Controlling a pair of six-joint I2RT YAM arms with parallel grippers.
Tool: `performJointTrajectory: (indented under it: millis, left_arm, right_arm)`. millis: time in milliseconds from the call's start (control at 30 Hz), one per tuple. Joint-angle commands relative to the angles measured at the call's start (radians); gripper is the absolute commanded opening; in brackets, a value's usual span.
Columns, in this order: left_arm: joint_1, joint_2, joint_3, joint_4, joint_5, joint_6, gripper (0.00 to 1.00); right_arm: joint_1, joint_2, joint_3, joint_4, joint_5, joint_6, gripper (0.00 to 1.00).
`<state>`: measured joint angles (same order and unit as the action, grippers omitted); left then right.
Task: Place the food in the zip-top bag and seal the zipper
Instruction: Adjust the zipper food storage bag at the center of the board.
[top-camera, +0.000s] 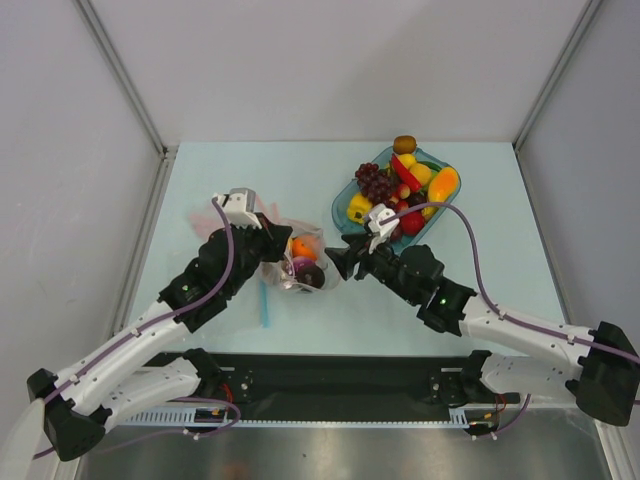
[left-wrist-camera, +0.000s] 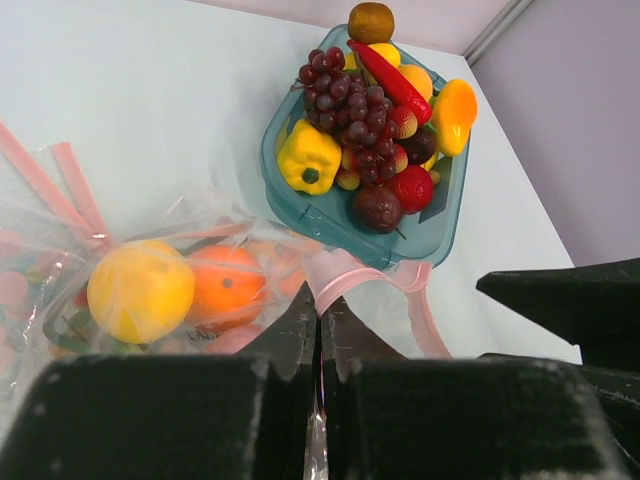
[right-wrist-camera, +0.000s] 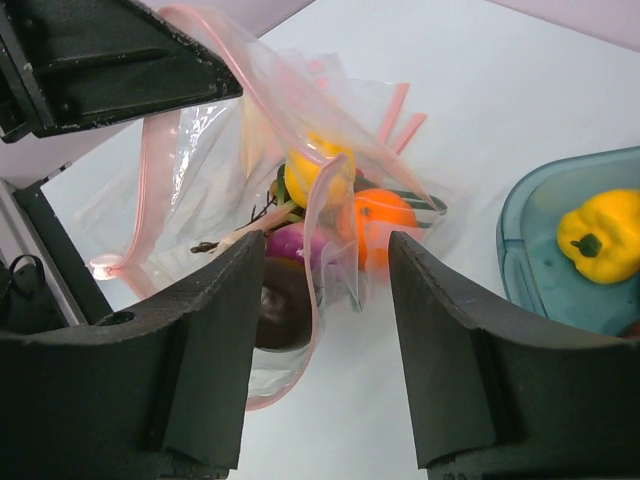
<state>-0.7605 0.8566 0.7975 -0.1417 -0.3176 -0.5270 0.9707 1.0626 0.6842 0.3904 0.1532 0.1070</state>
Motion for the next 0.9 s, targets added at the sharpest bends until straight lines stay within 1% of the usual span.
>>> performJointTrajectory:
  millis: [0, 67, 167, 400, 500, 600, 700, 733, 767, 867]
  left_arm:
    - [0.006, -0.004, 0.000, 0.056, 0.009, -0.018, 0.03]
    - [0.006, -0.002, -0.001, 0.060, 0.015, -0.018, 0.03]
    - [0.006, 0.005, 0.000, 0.065, 0.026, -0.015, 0.03]
    - [0.006, 0.015, 0.005, 0.071, 0.052, -0.010, 0.02]
    - [0.006, 0.016, 0.003, 0.079, 0.063, -0.007, 0.02]
    - [0.006, 0.021, 0.002, 0.080, 0.071, -0.005, 0.02]
    - [0.006, 0.022, 0.005, 0.082, 0.086, -0.002, 0.01]
    - [0.007, 0.024, 0.003, 0.086, 0.091, -0.001, 0.01]
    - [0.006, 0.027, 0.003, 0.091, 0.095, 0.004, 0.01]
    - [0.006, 0.032, 0.005, 0.103, 0.144, 0.015, 0.02]
  right_arm:
    - [0.013, 0.016, 0.024, 0.038, -0.031, -0.029, 0.56]
    - [0.013, 0.030, 0.032, 0.022, -0.027, -0.039, 0.53]
    - [0.013, 0.034, 0.025, 0.036, -0.062, -0.041, 0.48]
    - [0.017, 0.071, 0.046, 0.022, -0.058, -0.044, 0.46]
    - [0.019, 0.089, 0.057, 0.013, -0.047, -0.038, 0.43]
    - [0.019, 0.112, 0.075, -0.015, -0.021, -0.033, 0.33]
    - [0.019, 0.123, 0.087, -0.027, -0.020, -0.030, 0.17]
    - [0.019, 0.123, 0.095, -0.030, -0.014, -0.026, 0.06]
    - [0.019, 0.123, 0.097, -0.036, -0.006, -0.020, 0.01]
    - [0.017, 0.102, 0.095, -0.039, 0.026, -0.003, 0.00]
